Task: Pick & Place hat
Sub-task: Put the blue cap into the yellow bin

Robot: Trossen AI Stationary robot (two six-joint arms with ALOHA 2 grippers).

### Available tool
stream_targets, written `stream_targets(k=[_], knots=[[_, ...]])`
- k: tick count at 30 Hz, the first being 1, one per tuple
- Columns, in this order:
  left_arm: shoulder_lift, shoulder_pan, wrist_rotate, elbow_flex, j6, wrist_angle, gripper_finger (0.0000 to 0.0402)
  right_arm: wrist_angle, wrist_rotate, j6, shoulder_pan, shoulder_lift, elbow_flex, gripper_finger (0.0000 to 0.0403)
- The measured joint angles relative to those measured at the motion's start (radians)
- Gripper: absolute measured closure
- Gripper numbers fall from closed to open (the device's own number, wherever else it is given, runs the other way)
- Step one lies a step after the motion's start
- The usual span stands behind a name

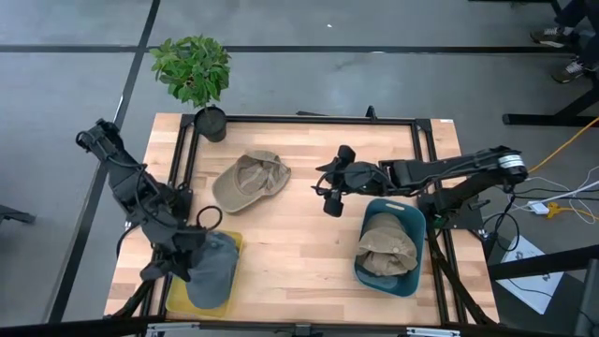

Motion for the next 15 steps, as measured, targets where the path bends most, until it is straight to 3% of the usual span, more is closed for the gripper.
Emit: stream_targets(k=[7, 15], knots=[[0.019, -0.019, -0.01, 0.0, 0.11, -0.004, 0.0375, -0.009, 0.0, 0.0, 0.0, 0.011, 0.0, 0.0148], [0.048, -0.018, -0.007, 0.0, 0.102, -0.06, 0.0375, -0.009, 0.0, 0.0, 0.0, 0.015, 0.0, 0.0148]])
